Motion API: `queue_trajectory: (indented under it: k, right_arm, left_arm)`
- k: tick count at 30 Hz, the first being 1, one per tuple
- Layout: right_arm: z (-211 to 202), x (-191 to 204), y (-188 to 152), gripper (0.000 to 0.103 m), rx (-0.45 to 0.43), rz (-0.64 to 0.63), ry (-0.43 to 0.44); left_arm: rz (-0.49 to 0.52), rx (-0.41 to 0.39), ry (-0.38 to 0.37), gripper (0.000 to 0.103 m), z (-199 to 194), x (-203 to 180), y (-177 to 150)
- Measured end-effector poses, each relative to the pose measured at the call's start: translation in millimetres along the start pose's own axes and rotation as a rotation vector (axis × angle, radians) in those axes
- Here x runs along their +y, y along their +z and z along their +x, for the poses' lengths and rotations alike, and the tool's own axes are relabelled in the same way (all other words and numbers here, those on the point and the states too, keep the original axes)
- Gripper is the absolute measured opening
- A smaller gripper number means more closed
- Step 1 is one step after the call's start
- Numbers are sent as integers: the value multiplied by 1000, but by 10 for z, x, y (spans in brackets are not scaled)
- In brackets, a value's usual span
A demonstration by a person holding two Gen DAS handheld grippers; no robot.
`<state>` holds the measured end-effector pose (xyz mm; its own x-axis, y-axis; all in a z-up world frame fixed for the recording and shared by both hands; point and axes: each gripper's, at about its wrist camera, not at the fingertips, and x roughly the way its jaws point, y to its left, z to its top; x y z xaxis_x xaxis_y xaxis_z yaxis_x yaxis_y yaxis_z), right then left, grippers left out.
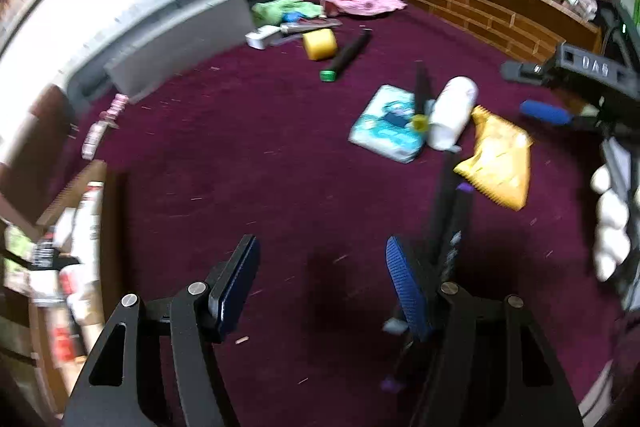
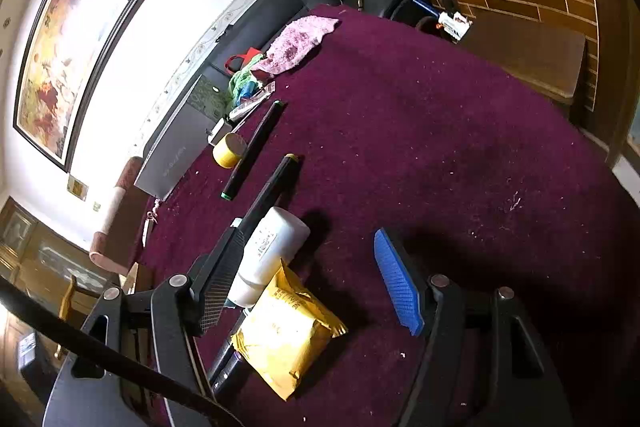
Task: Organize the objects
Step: 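Grasp the black marker with yellow cap with the left tool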
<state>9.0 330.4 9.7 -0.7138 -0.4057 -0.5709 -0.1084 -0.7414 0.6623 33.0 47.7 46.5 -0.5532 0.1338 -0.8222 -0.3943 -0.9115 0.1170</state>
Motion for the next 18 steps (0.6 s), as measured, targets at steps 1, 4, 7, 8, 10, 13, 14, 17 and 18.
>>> queue_trajectory:
  k: [1,4,7,8,10,13,14,17,18]
  right_arm:
    - [7,-18,3,67,4,7,5]
    - [24,-48,9,67,18,18,11]
    - [39,-49,-4,71,28,23,13]
    - [53,-53,-8,71,34,24,12]
    - [67,-66,-13,71,43,26,12]
    - [80,-76,-17,71,50,29,8]
    - [84,-77,-13,71,51,30,8]
    - [87,-70,-12,72,52,24,6]
    - [88,-68,-14,73,53,22,5]
  left_arm:
    - [-7,1,-22,59,42,-8,32]
    - [2,-23,-50,59,163,-42,180]
    - [63,-70,-66,59,300,-82,368]
    - [81,-72,-71,59,357,-98,422]
    - [88,-73,-91,59,423,-102,512]
    - [43,-108,-149,59,381,-67,650]
    - [33,-120,-166,59,362,-65,702]
    - [62,-124,-161,59,416,-137,844]
    - [83,-121,-153,59,450,-183,882]
